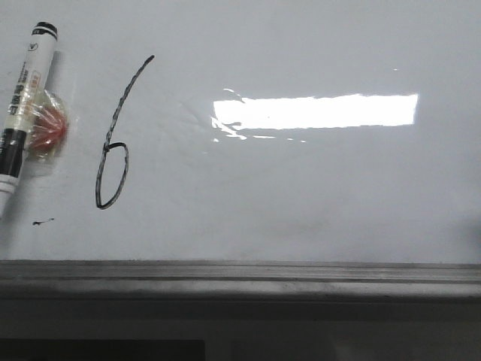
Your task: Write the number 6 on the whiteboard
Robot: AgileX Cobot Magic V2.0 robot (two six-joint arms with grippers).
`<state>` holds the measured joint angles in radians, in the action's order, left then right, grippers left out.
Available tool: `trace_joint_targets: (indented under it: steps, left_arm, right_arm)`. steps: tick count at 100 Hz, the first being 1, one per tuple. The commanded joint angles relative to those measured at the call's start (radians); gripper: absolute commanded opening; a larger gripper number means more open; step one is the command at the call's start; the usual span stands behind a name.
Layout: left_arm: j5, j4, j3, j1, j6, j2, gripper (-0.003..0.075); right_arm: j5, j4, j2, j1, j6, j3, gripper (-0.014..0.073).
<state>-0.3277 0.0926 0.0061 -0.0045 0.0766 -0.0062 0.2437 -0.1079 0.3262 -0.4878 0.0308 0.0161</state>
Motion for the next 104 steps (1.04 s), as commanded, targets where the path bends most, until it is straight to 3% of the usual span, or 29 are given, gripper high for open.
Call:
trace_joint_targets:
  steps: [1, 21, 39, 104]
  left_arm:
    - [0.049, 0.002, 0.043, -0.006, -0.008, -0.03, -0.0019]
    - [0.049, 0.002, 0.043, -0.006, -0.008, -0.03, -0.0019]
    - [0.049, 0.002, 0.043, -0.006, -0.008, -0.03, -0.0019]
    - [0.049, 0.002, 0.043, -0.006, -0.008, -0.03, -0.0019]
  right_arm:
    - [0.028, 0.025, 0.0, 0.131, -0.006, 0.023, -0.0065]
    - [-0.266, 0.084, -0.149, 0.354, -0.005, 0.023, -0.0065]
    - [-0.512, 0.134, -0.364, 0.436, -0.005, 0.023, -0.0065]
    - [-0.557, 0.134, -0.354, 0.444, -0.005, 0.023, -0.0065]
